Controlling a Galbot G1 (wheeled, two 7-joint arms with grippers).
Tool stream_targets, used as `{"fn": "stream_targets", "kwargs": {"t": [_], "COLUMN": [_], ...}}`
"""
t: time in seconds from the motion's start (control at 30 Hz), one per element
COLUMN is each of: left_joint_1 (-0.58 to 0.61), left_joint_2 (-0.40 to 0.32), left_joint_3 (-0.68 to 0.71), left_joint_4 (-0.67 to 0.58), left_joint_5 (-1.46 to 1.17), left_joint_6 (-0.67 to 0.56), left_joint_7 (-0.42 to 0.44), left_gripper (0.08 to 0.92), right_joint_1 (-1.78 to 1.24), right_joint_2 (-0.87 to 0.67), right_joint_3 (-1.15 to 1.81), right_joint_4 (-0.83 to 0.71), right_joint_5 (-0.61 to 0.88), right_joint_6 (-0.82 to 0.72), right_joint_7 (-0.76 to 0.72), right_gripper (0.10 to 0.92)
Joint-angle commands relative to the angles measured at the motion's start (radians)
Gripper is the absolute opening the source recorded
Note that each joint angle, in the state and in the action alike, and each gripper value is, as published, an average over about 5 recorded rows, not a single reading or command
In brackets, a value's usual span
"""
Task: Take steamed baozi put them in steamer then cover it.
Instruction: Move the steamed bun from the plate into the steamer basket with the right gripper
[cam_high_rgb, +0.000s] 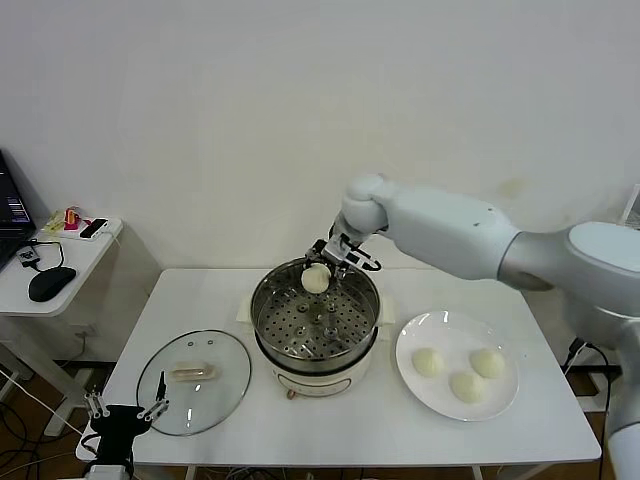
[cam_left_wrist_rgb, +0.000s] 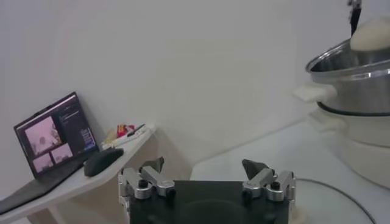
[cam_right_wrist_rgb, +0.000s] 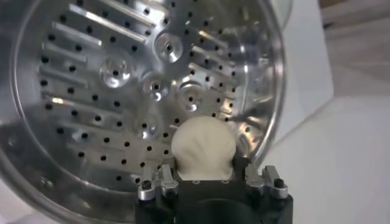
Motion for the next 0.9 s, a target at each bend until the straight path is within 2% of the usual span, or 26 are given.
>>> {"fn": "stream_targets", "kwargs": {"t": [0.03, 0.3, 0.4, 0.5, 0.67, 0.9], "left_joint_1": [-0.005, -0.008, -0.008, -0.011, -0.014, -0.02], "left_joint_2": [0.002, 0.005, 0.004, 0.004, 0.008, 0.027], "left_joint_3": [-0.002, -0.012, -0.012, -0.009, -0.008, -0.007], "left_joint_4": [0.007, 0.014, 0.013, 0.013, 0.009, -0.003], "left_joint_5": [-0.002, -0.008, -0.009, -0.008, -0.009, -0.018], "left_joint_6": [-0.001, -0.002, -0.001, 0.0, 0.004, 0.012], "left_joint_7": [-0.001, -0.002, -0.002, -0.002, 0.0, 0.006], "left_gripper": [0.823, 0.823, 0.823, 0.823, 0.823, 0.823], "right_joint_1": [-0.046, -0.063, -0.053, -0.023, 0.109, 0.338], "right_joint_2": [0.053, 0.081, 0.075, 0.052, -0.038, -0.285], "right_joint_3": [0.009, 0.02, 0.011, -0.003, -0.049, -0.122], "right_joint_4": [-0.083, -0.111, -0.095, -0.043, 0.144, 0.441], "right_joint_5": [-0.138, -0.153, -0.125, -0.049, 0.176, 0.448], "right_joint_6": [0.083, 0.088, 0.079, 0.032, -0.167, -0.483], "right_joint_7": [0.027, 0.037, 0.04, 0.018, -0.05, -0.109], "right_gripper": [0.577, 0.583, 0.617, 0.693, 0.808, 0.823]}}
